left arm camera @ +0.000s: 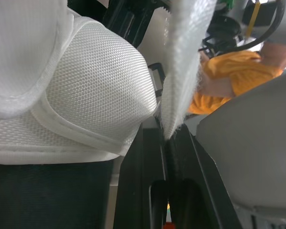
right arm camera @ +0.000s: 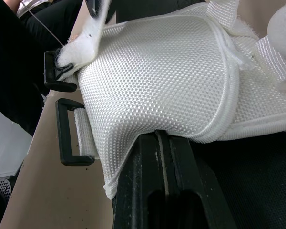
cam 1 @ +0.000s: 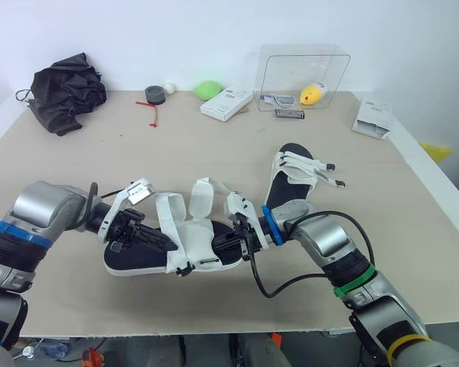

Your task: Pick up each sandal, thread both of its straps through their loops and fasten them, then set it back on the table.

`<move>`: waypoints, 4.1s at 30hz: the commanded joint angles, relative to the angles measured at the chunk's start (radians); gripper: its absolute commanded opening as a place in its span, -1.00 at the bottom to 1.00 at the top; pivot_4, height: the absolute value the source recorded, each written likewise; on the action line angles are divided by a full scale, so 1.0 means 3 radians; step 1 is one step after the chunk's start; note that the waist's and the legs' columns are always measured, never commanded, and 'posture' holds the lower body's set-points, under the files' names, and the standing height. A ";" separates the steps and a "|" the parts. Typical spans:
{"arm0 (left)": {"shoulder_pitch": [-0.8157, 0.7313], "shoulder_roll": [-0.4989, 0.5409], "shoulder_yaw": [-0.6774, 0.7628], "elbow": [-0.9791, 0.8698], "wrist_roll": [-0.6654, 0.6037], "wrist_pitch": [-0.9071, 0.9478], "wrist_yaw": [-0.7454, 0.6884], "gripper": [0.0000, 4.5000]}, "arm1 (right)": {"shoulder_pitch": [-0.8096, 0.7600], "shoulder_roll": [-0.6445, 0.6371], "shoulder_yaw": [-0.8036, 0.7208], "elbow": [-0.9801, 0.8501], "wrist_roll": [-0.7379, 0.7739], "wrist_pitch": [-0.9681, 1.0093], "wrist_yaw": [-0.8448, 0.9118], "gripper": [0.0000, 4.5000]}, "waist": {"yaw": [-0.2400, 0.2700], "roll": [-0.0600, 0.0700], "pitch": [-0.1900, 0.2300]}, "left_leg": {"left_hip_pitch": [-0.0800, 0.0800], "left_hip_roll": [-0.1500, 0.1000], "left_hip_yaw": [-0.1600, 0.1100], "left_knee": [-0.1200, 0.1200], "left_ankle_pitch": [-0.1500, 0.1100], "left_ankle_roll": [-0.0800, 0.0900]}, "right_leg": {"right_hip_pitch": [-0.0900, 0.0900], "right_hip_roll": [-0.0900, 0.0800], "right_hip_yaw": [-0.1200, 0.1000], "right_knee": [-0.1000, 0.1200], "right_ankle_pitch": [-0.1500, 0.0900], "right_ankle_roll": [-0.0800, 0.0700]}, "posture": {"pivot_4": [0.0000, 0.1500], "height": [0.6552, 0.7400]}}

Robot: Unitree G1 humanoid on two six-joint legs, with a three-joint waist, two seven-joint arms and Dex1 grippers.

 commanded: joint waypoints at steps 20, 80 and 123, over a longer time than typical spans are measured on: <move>0.0146 0.0041 -0.0181 -0.0467 0.0646 -0.1182 -0.0161 -0.98 | 0.0074 -0.0011 0.0088 0.0038 -0.0044 0.0058 -0.0046 -1.00 | 0.0006 0.0002 -0.0001 | 0.0002 0.0006 0.0001 0.0004 0.0000 0.0000 | 0.0003 0.0007 0.0001 0.0001 0.0002 -0.0004 | 1.00 1.00; 0.0303 -0.0040 0.0418 -0.1740 -0.0162 -0.0460 0.0404 0.92 | 0.0039 -0.0200 0.0478 0.0079 -0.0538 -0.0317 -0.0143 -1.00 | 0.0011 0.0014 -0.0014 | 0.0008 0.0001 0.0008 0.0016 0.0000 0.0004 | 0.0011 0.0016 0.0031 0.0001 0.0011 0.0007 | 1.00 1.00; 0.1967 0.0707 0.0761 -0.1628 -0.0069 -0.0894 0.0702 0.96 | 0.0044 -0.0149 0.0425 0.0101 -0.0479 -0.0300 -0.0072 -1.00 | 0.0012 0.0017 -0.0015 | 0.0017 0.0013 0.0029 0.0005 0.0001 0.0001 | 0.0003 0.0013 0.0040 0.0001 -0.0002 -0.0018 | 1.00 1.00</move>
